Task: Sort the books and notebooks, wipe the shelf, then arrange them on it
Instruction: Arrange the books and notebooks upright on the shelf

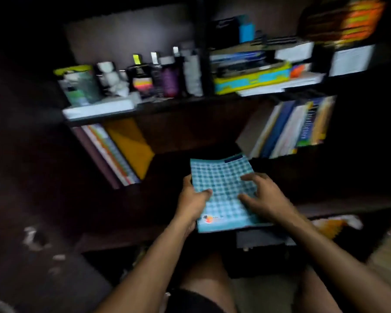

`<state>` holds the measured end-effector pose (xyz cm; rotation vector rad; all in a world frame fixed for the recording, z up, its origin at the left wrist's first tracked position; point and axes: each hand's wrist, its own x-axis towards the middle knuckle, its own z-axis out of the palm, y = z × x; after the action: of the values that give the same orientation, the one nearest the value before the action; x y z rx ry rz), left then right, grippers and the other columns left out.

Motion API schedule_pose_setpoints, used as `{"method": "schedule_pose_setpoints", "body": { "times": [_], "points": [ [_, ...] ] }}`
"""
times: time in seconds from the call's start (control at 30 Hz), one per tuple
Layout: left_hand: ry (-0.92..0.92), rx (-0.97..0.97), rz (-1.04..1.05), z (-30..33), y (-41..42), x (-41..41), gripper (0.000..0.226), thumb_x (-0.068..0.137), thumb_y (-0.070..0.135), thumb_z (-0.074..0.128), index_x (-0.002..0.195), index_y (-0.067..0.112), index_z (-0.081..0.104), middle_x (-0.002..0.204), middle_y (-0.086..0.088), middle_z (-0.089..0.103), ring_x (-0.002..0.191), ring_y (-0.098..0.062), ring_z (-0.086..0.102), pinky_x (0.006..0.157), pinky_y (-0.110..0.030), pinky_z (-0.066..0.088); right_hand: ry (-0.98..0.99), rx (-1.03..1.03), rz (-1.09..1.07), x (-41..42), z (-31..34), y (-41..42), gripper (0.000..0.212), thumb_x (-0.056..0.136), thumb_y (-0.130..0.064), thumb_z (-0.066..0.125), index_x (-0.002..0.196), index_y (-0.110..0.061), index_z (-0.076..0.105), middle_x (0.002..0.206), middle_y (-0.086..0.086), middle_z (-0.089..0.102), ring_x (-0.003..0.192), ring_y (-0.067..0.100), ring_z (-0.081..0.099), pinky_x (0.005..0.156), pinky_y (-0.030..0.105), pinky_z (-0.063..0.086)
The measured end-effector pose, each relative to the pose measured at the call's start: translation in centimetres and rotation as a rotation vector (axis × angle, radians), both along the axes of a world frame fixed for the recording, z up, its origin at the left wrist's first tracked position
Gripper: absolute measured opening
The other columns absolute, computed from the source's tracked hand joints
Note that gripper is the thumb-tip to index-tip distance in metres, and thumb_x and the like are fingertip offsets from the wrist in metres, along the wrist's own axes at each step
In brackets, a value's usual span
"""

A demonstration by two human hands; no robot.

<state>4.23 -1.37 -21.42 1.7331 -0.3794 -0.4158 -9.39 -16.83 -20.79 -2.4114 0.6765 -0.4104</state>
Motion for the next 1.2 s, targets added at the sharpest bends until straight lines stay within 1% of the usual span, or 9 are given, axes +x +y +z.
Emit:
{"method": "schedule_pose_setpoints", "body": {
  "times": [0.1, 0.2, 0.4, 0.53, 0.7, 0.8, 0.93, 1.03, 1.2],
  "points": [
    [-0.211, 0.228, 0.132, -1.7, 3.3, 2.8, 0.059, 0.071, 0.033, 0.079, 0.118, 0.039, 0.045, 0.113, -0.001, 0.070, 0.103, -0.025, 0.068, 0.090, -0.044, 0.057, 0.147, -0.090, 0.128, 5.4, -1.8, 1.3, 0.048, 0.095, -0.043, 0.060, 0.140, -0.033, 0.046, 0.149, 0.007, 0.038, 0.132, 0.030, 0.049, 0.109, 0.040, 0.037],
    [-0.236, 0.323, 0.205, -1.2, 6.1, 4.0, 0.058, 0.080, 0.031, 0.083, 0.125, 0.024, 0.047, 0.122, -0.003, 0.057, 0.112, -0.025, 0.060, 0.096, -0.041, 0.052, 0.213, -0.178, 0.189, 9.1, -3.1, 2.7, 0.045, 0.100, -0.054, 0.041, 0.143, -0.042, 0.035, 0.157, 0.004, 0.028, 0.143, 0.029, 0.030, 0.117, 0.055, 0.015],
    [-0.323, 0.235, 0.328, -0.9, 7.6, 3.8, 0.059, 0.087, 0.029, 0.080, 0.136, 0.035, 0.048, 0.102, 0.012, 0.061, 0.099, -0.018, 0.067, 0.083, -0.036, 0.057, 0.206, -0.324, 0.255, 11.5, -2.4, 4.1, 0.043, 0.104, -0.053, 0.030, 0.145, -0.040, 0.033, 0.161, 0.004, 0.025, 0.151, 0.030, 0.016, 0.118, 0.067, -0.001],
    [-0.188, -0.096, 0.463, -0.7, 8.3, 3.1, 0.043, 0.094, 0.016, 0.072, 0.125, 0.040, 0.056, 0.114, 0.002, 0.069, 0.101, -0.015, 0.071, 0.088, -0.043, 0.060, 0.159, -0.383, 0.272, 12.2, -2.2, 6.9, 0.045, 0.103, -0.052, 0.033, 0.146, -0.037, 0.035, 0.155, 0.003, 0.034, 0.145, 0.029, 0.029, 0.119, 0.064, 0.010],
    [-0.625, -0.097, 0.760, 0.9, 13.1, 4.1, 0.034, 0.092, 0.049, 0.064, 0.117, 0.027, 0.060, 0.110, 0.005, 0.068, 0.103, -0.015, 0.067, 0.088, -0.040, 0.054, 0.011, -0.192, 0.380, 14.0, 0.1, 9.8, 0.060, 0.100, -0.050, 0.048, 0.152, -0.027, 0.028, 0.153, 0.008, 0.036, 0.139, 0.031, 0.035, 0.117, 0.047, 0.028],
    [-0.585, -0.171, 0.840, 0.7, 15.6, 5.4, 0.036, 0.085, 0.045, 0.070, 0.113, 0.040, 0.048, 0.109, 0.009, 0.069, 0.101, -0.008, 0.067, 0.082, -0.030, 0.052, 0.006, -0.100, 0.472, 16.8, 1.2, 11.4, 0.062, 0.099, -0.052, 0.053, 0.150, -0.028, 0.028, 0.150, 0.007, 0.037, 0.135, 0.031, 0.039, 0.108, 0.046, 0.039],
    [-0.480, 0.043, 0.806, -0.9, 18.2, 7.7, 0.084, 0.085, 0.043, 0.073, 0.152, 0.027, 0.025, 0.135, 0.002, 0.059, 0.122, -0.021, 0.059, 0.097, -0.036, 0.049, 0.031, -0.023, 0.529, 21.2, 1.5, 13.5, 0.064, 0.097, -0.044, 0.061, 0.149, -0.025, 0.029, 0.147, 0.009, 0.038, 0.134, 0.036, 0.039, 0.105, 0.049, 0.042],
    [-0.541, 0.061, 0.859, -1.1, 19.2, 8.8, 0.076, 0.096, 0.032, 0.068, 0.157, 0.014, 0.025, 0.144, -0.001, 0.054, 0.129, -0.023, 0.054, 0.101, -0.036, 0.046, -0.038, 0.081, 0.537, 24.9, 1.6, 14.6, 0.062, 0.094, -0.037, 0.067, 0.144, -0.019, 0.034, 0.139, 0.015, 0.043, 0.126, 0.040, 0.045, 0.099, 0.048, 0.046],
    [-0.699, -0.033, 0.925, -0.7, 19.2, 8.7, 0.050, 0.095, 0.032, 0.069, 0.122, 0.063, 0.040, 0.110, 0.036, 0.065, 0.103, 0.008, 0.064, 0.085, -0.012, 0.049, -0.254, 0.215, 0.431, 30.9, 1.2, 14.6, 0.069, 0.086, -0.031, 0.078, 0.142, -0.015, 0.041, 0.137, 0.017, 0.043, 0.124, 0.043, 0.048, 0.101, 0.045, 0.045]
  ]
}}
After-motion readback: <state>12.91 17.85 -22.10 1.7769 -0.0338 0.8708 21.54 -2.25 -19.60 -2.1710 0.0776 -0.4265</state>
